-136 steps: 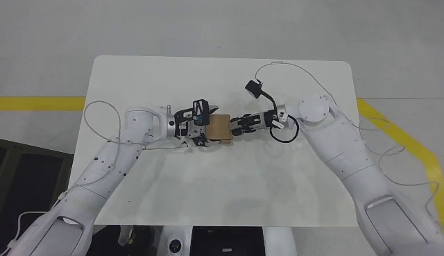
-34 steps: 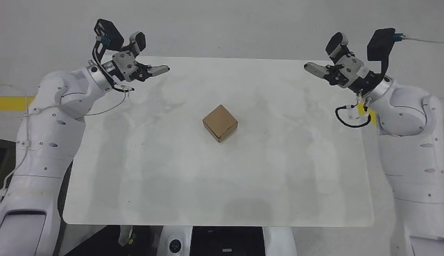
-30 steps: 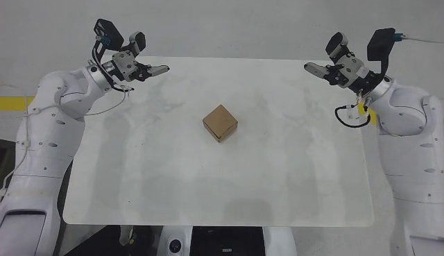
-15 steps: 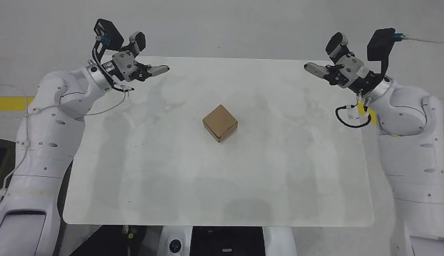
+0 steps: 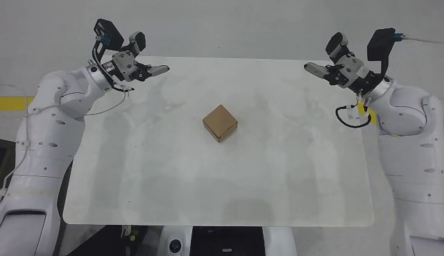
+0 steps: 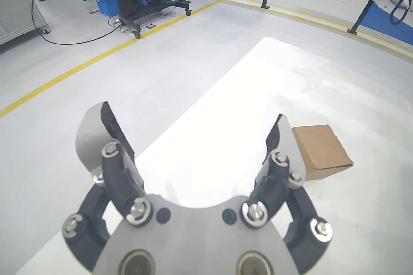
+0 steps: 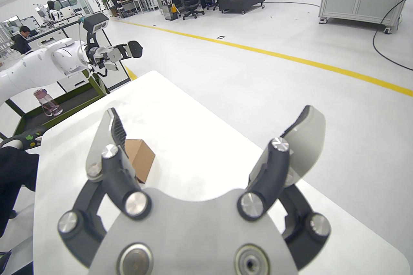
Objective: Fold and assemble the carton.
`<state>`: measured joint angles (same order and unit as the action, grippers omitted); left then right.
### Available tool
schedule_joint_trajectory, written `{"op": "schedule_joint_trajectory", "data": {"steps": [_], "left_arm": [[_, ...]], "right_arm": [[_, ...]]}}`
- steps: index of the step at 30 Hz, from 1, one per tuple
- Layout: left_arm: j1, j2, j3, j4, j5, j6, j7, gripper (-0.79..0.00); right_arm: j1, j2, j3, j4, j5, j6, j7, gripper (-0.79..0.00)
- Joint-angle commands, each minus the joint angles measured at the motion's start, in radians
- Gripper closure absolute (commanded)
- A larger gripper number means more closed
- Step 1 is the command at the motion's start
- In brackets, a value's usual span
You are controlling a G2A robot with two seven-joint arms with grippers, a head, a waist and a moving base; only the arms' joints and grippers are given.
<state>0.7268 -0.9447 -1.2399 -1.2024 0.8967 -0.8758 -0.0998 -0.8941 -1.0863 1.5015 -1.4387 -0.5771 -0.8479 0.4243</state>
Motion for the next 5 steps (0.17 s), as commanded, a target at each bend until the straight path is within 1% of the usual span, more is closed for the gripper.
{"op": "schedule_joint_trajectory", "data": {"steps": [1, 5], "left_arm": [[0.000, 0.000, 0.000, 0.000, 0.000, 0.000, 0.000, -0.784], [0.000, 0.000, 0.000, 0.000, 0.000, 0.000, 0.000, -0.785]], "right_arm": [[0.000, 0.000, 0.000, 0.000, 0.000, 0.000, 0.000, -0.785], [0.000, 0.000, 0.000, 0.000, 0.000, 0.000, 0.000, -0.785]]}}
